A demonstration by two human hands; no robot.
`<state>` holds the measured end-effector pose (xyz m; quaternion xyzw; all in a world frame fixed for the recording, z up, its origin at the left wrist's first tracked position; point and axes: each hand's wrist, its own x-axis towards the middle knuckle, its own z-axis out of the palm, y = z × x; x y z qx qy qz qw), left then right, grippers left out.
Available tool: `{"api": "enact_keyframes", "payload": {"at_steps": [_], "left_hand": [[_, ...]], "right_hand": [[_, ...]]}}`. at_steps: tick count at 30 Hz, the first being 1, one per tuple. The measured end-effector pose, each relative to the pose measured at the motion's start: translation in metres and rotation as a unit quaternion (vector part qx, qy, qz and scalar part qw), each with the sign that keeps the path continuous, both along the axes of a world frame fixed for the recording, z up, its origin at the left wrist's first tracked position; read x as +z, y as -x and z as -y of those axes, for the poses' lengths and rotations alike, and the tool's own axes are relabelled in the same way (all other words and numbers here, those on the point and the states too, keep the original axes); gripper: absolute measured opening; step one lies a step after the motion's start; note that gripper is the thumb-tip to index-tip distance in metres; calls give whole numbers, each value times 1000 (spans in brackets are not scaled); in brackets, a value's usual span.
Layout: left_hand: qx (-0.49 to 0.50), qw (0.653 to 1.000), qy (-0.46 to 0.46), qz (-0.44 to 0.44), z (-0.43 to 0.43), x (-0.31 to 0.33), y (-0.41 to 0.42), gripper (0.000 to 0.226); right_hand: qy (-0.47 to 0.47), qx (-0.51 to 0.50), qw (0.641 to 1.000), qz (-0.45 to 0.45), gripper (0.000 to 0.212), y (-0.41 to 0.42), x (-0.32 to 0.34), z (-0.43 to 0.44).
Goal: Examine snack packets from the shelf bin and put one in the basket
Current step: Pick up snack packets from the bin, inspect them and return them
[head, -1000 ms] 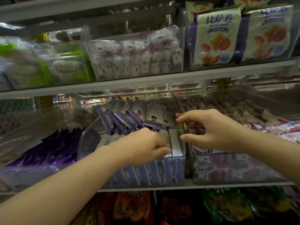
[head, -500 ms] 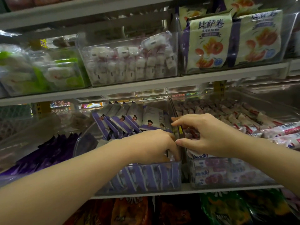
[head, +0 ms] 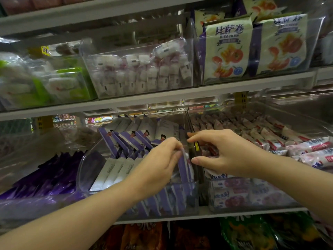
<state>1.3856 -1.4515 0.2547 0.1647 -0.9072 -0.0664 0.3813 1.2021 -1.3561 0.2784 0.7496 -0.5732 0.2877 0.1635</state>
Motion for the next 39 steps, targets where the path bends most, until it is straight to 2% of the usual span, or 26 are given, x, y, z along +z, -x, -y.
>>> {"api": "enact_keyframes", "payload": {"at_steps": [2, 5, 7, 10, 12, 16, 18, 20, 22, 24, 25, 27, 29, 31, 35, 37, 39], "left_hand": [[-4, 995, -58, -84, -1, 2, 4, 20], [24, 969, -143, -198, -2, 11, 15, 20], [46, 940, -214, -262, -2, 23, 25, 20], [48, 877, -347, -330, -6, 39, 34, 19], [42, 848, -388, -358, -12, 45, 32, 21], [32, 832, -366, -415, -28, 51, 12, 22], [32, 847, -312, -430, -38, 48, -3, 22], [0, 866, -235, -441, -52, 42, -16, 20], [-36, 889, -142, -434, -65, 33, -26, 19], [-53, 910, -40, -409, -76, 24, -35, 17], [-56, 919, 12, -390, -79, 19, -40, 15], [-69, 933, 72, -347, -84, 7, -48, 12], [-92, 946, 58, -304, -88, -5, -56, 11], [-113, 953, 28, -279, -92, -15, -64, 18], [-121, 946, -32, -299, -96, -31, -83, 29], [-72, 938, -31, -338, -94, -42, -93, 26], [-6, 925, -33, -379, -89, -55, -105, 24]], "right_hand": [[-4, -3, 1000, 4, 56, 0, 0, 0], [-14, -6, 1000, 11, 56, 0, 0, 0], [-18, -7, 1000, 13, 55, 0, 1, -1], [-30, -10, 999, 15, 55, -1, 1, -3], [-44, -23, 999, -4, 57, -2, 3, -5], [-81, -54, 994, -41, 78, -12, 11, -13], [-35, -20, 999, -2, 75, -23, 12, -19], [10, 24, 995, 94, 63, -39, 11, -25], [-20, 61, 967, 248, 47, -61, 13, -31], [-102, 117, 894, 420, 38, -81, 13, -37], [-146, 146, 848, 489, 43, -90, 13, -41], [-228, 204, 767, 564, 56, -102, 10, -49], [-286, 247, 713, 591, 69, -111, 2, -54], [-309, 277, 679, 605, 71, -120, -10, -57], [-281, 323, 650, 628, 37, -138, -40, -58], [-264, 326, 625, 658, 31, -144, -57, -53], [-252, 324, 624, 665, 29, -150, -74, -48]]}}
